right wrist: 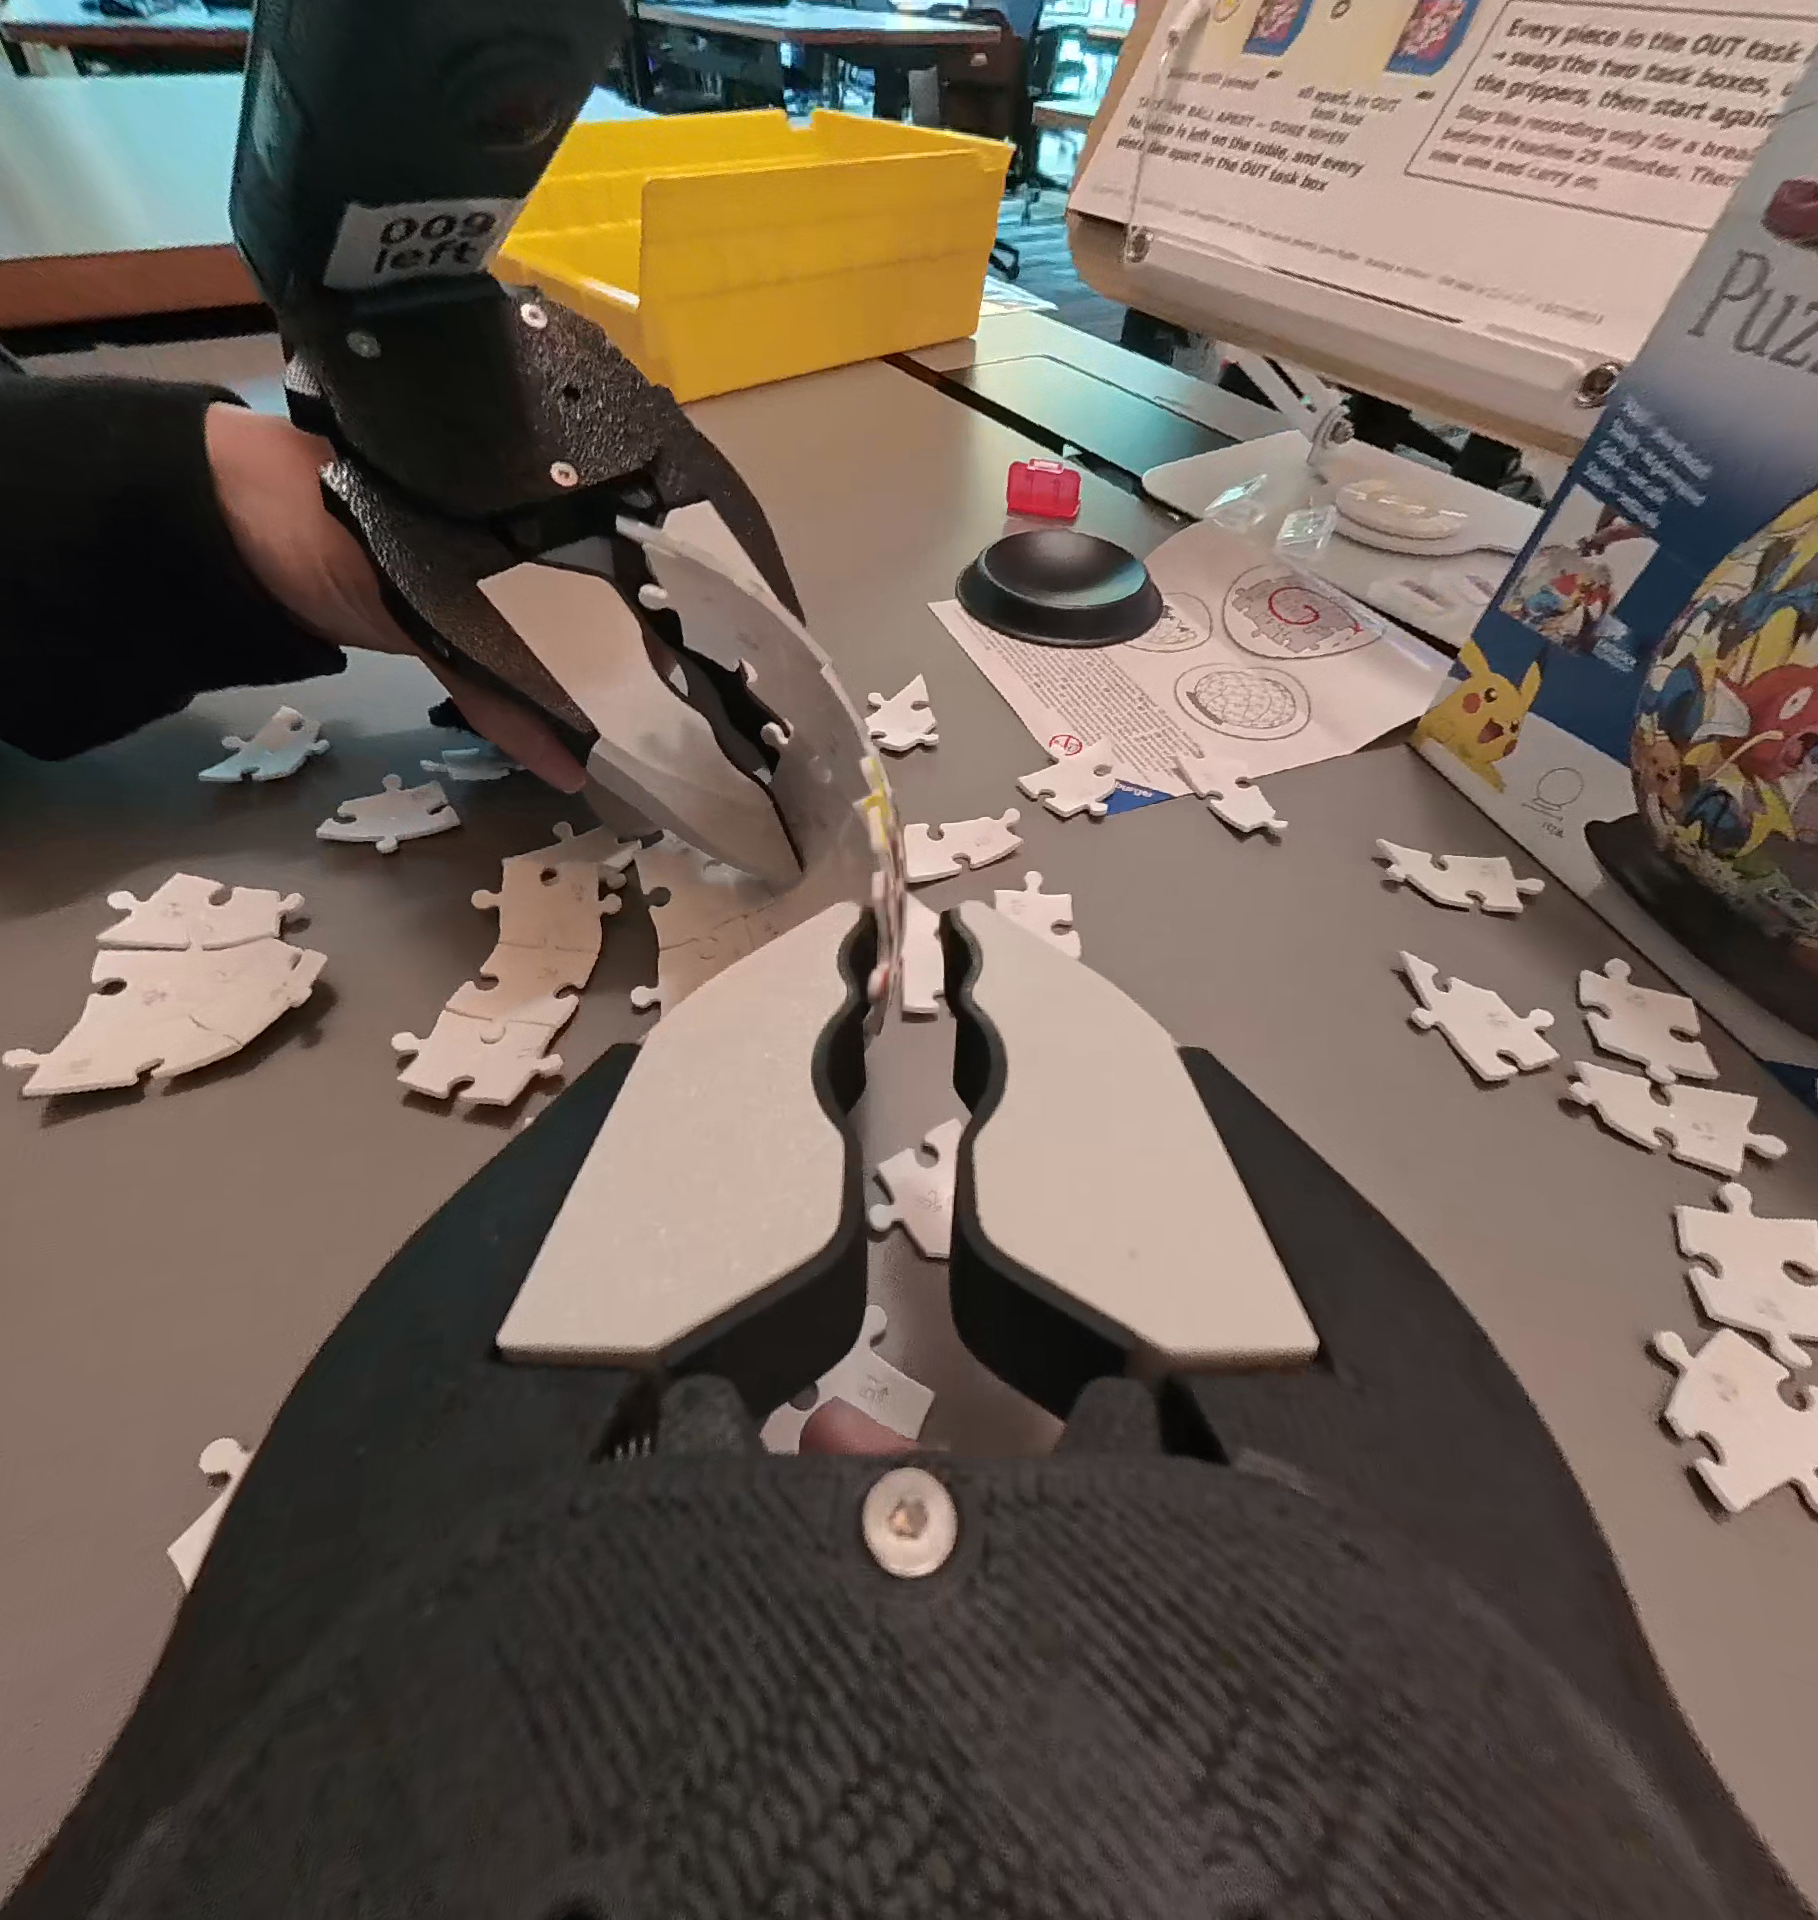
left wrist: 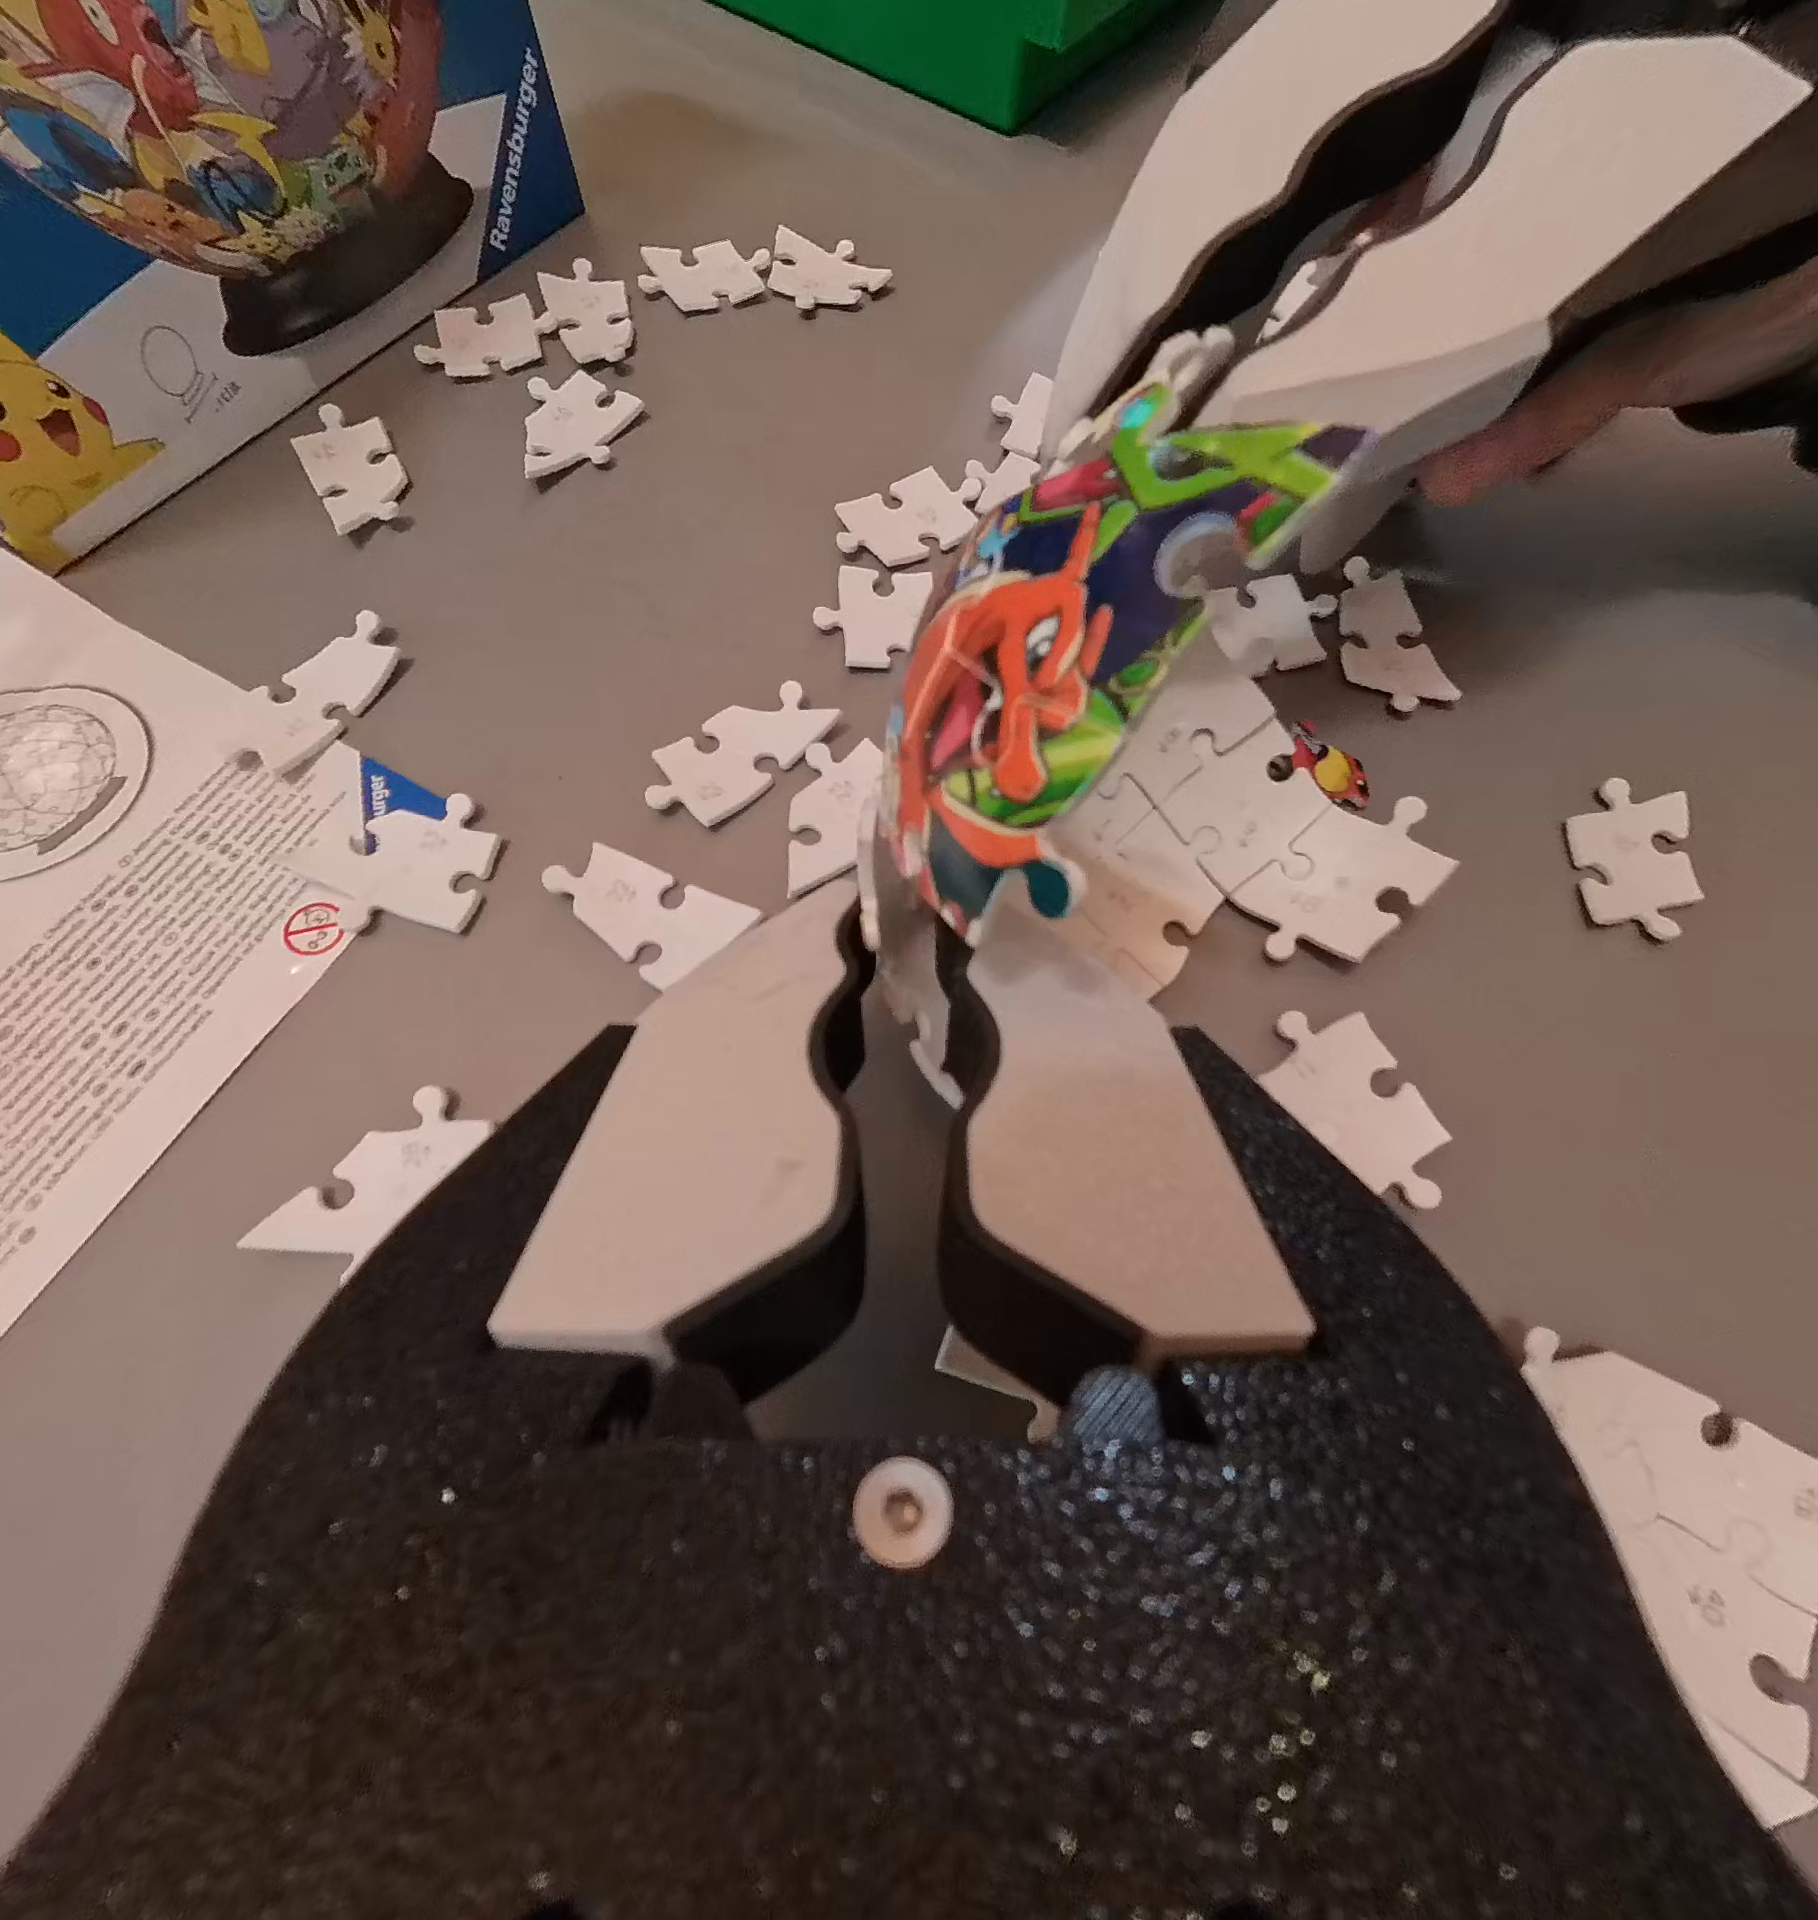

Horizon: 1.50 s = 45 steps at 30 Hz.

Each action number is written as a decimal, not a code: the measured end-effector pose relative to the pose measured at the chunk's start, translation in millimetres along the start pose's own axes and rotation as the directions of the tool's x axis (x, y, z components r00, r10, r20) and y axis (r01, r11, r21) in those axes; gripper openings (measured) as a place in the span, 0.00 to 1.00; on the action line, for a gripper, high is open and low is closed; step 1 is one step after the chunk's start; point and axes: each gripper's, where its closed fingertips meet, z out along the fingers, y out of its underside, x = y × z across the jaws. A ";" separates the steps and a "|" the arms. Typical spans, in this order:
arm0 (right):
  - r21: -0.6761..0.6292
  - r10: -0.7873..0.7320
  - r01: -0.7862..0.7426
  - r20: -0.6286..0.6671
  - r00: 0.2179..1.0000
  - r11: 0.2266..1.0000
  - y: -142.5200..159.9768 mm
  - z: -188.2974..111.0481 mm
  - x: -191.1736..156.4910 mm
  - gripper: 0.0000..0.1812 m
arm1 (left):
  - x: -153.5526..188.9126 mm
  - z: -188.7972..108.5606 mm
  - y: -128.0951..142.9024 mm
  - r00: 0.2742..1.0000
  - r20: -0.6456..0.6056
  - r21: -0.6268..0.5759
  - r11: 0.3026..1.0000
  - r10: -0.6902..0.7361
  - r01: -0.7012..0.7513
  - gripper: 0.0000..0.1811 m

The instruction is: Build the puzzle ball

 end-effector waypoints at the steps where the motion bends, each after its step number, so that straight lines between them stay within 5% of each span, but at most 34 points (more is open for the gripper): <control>1: -0.017 -0.015 0.015 0.000 1.000 1.000 1.8 2.0 -1.5 0.07 | 0.1 -0.1 -0.1 1.000 -0.001 0.001 1.000 0.000 0.000 0.06; 7: -0.106 -0.147 0.139 -0.072 0.986 0.985 6.4 8.6 -0.6 0.03 | -2.6 -0.7 -0.1 1.000 0.009 0.005 1.000 -0.014 0.014 0.05; 31: -0.020 -0.098 0.097 -0.085 0.992 0.995 -2.6 11.2 6.8 0.07 | -4.3 -3.5 -1.7 0.999 -0.006 0.028 0.999 -0.038 0.038 0.04; 45: -0.013 -0.131 0.131 -0.074 0.989 0.991 -2.8 15.2 7.4 0.01 | -3.8 -3.2 -1.1 1.000 -0.006 0.025 1.000 -0.014 0.014 0.04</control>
